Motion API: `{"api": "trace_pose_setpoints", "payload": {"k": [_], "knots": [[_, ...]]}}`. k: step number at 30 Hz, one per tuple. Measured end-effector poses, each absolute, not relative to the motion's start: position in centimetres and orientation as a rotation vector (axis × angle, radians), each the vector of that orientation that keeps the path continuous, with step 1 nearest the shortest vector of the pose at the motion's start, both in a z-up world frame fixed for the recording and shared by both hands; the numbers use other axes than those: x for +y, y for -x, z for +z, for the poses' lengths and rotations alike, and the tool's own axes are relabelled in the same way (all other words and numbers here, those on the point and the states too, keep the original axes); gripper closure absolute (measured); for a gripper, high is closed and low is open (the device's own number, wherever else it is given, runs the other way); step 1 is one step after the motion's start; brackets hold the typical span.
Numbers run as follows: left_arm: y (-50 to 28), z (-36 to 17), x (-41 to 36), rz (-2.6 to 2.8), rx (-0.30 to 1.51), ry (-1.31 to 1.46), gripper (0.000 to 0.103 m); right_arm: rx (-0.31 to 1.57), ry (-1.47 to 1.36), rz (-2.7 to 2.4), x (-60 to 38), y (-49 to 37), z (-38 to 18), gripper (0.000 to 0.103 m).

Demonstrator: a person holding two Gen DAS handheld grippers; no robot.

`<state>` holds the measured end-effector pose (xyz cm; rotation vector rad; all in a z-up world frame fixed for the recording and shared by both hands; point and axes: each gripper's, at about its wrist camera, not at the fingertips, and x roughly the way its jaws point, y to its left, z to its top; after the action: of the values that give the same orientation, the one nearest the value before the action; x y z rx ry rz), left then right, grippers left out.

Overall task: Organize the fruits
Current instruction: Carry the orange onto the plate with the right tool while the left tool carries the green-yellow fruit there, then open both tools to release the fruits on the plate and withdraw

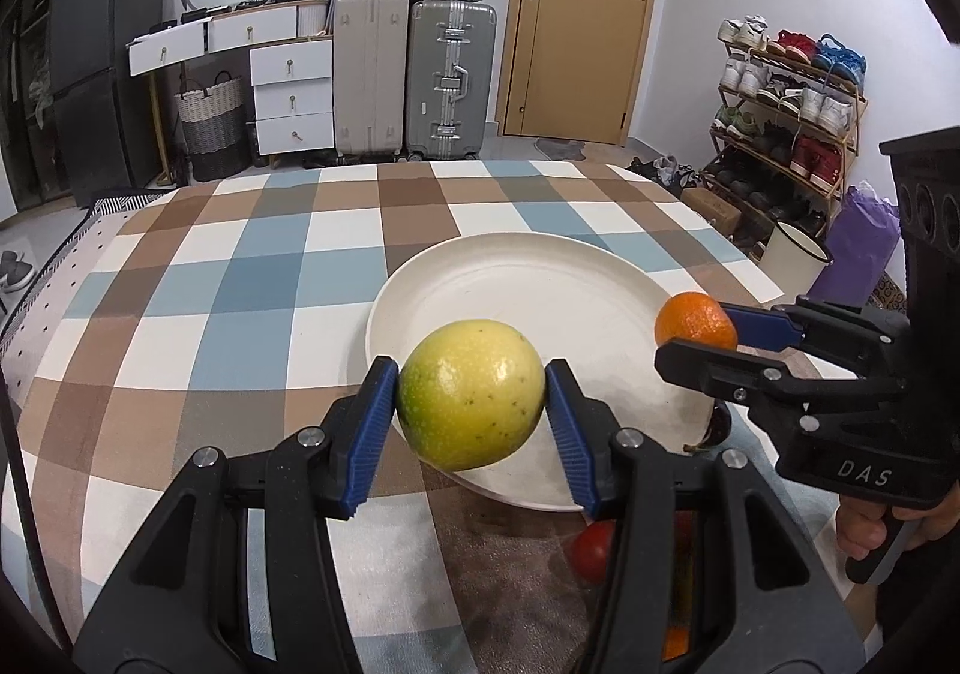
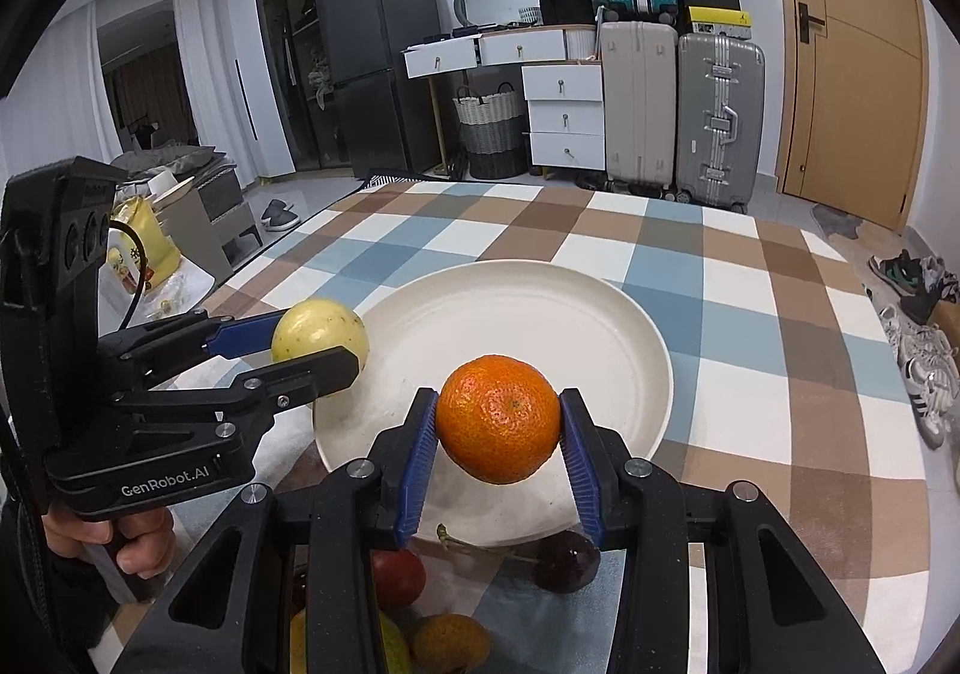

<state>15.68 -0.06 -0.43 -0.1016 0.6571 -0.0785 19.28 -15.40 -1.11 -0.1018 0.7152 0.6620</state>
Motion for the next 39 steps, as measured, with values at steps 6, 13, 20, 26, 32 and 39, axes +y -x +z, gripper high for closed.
{"api": "trace_pose_setpoints", "payload": {"k": [6, 13, 20, 26, 32, 39], "knots": [[-16.9, -1.7, -0.3, -0.064, 0.687, 0.072, 0.055, 0.788, 0.082, 0.644, -14.9, -21.0, -2.7, 0.062], [-17.4, -2.1, -0.7, -0.072, 0.701, 0.065, 0.055, 0.855, 0.074, 0.623, -14.6, -22.1, -3.9, 0.062], [-17.6, -2.4, -1.3, -0.078, 0.707, 0.040, 0.055, 0.826, 0.098, 0.612, -14.4, -21.7, -3.7, 0.062], [-17.8, -2.7, -1.6, -0.075, 0.725, 0.015, 0.055, 0.841, 0.079, 0.607, -14.8, -22.1, -4.2, 0.062], [-18.0, -3.0, -1.4, -0.079, 0.735, 0.025, 0.055, 0.845, 0.049, 0.603, -15.1, -22.5, -4.4, 0.060], [-16.6, -1.5, -1.0, -0.054, 0.680, 0.032, 0.026, 0.783, 0.048, 0.603, -16.2, -21.3, -3.0, 0.032]]}}
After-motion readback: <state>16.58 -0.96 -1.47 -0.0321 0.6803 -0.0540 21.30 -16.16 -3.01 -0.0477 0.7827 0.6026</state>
